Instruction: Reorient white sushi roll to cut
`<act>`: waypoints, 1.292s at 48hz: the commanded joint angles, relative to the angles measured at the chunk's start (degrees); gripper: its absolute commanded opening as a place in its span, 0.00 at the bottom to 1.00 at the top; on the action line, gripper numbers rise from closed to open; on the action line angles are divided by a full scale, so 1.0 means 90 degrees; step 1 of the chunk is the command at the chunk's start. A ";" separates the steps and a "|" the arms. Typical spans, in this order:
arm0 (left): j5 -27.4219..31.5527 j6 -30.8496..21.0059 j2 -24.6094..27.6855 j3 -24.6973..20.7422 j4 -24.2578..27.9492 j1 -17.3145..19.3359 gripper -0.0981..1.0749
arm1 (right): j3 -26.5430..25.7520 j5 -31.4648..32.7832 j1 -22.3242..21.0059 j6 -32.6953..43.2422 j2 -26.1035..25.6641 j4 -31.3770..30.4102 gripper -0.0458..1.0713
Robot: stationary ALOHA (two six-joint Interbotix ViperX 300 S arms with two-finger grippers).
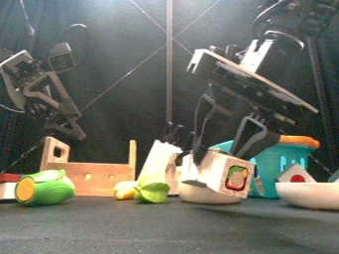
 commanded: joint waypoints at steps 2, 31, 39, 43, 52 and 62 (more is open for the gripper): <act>-0.0020 0.0000 0.0000 -0.0068 -0.0020 -0.0010 0.95 | -0.0332 0.0176 0.0010 0.0117 0.0078 0.0156 0.66; 0.0020 0.0010 0.0000 -0.0020 -0.0293 -0.0146 0.95 | -0.1357 0.1221 0.0059 0.0156 0.0693 0.1084 0.66; 0.0029 0.0010 0.0000 -0.0020 -0.0303 -0.0137 0.95 | -0.1396 0.1182 0.0059 0.0186 0.0811 0.1025 0.70; 0.0029 0.0010 0.0000 -0.0020 -0.0303 -0.0137 0.95 | -0.1387 0.1133 0.0059 0.0176 0.0811 0.0957 0.74; 0.0029 0.0010 0.0000 -0.0010 -0.0303 -0.0137 0.95 | -0.1338 0.0811 0.0049 0.0166 0.0811 0.0869 0.85; 0.0029 0.0010 0.0000 -0.0010 -0.0303 -0.0146 0.95 | -0.1270 0.0674 0.0020 0.0166 0.0811 0.1006 0.95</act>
